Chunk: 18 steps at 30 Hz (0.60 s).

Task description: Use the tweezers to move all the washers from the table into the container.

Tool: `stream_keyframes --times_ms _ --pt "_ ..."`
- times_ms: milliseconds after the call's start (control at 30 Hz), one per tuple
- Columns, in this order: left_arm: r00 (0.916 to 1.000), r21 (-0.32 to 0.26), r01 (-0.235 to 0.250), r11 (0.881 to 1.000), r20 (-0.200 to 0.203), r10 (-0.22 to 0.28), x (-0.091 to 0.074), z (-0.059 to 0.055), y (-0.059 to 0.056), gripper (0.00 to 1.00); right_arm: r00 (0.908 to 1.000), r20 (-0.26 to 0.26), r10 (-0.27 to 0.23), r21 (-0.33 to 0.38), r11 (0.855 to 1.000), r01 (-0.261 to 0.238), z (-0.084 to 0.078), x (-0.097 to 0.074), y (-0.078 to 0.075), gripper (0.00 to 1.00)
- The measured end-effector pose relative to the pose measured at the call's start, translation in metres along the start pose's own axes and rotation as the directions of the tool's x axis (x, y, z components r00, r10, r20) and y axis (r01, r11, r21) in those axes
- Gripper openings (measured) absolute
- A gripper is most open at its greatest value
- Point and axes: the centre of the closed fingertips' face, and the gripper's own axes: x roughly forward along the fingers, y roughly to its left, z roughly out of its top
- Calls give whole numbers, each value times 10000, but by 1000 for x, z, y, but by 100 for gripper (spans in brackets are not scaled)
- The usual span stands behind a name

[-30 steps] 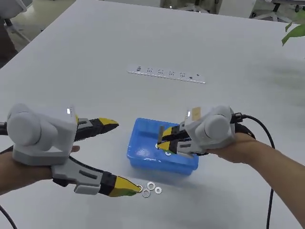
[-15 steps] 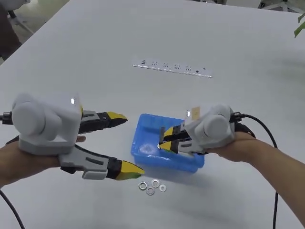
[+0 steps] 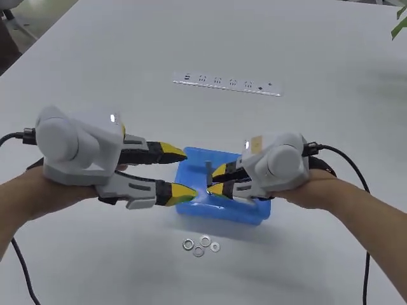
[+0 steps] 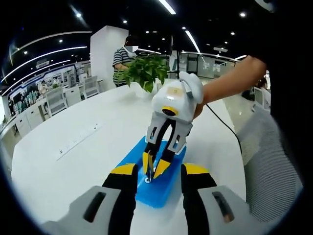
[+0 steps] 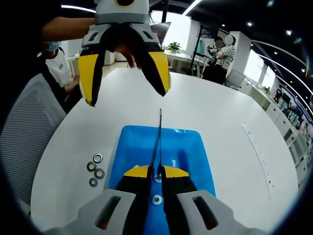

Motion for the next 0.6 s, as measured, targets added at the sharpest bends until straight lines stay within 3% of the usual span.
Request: stream_keyframes --times_ms 133,467,600 --pt "10000 198 84 9998 -47 -83 9 3 4 30 10000 23 16 4 10000 -16 0 0 0 10" --pt "9995 573 129 9983 -286 -113 26 1 12 17 10000 51 43 -9 10000 -43 -1 -1 0 10" --pt "9994 672 293 9973 -200 -280 29 3 12 12 10000 41 78 -63 9999 -78 -1 0 0 10"
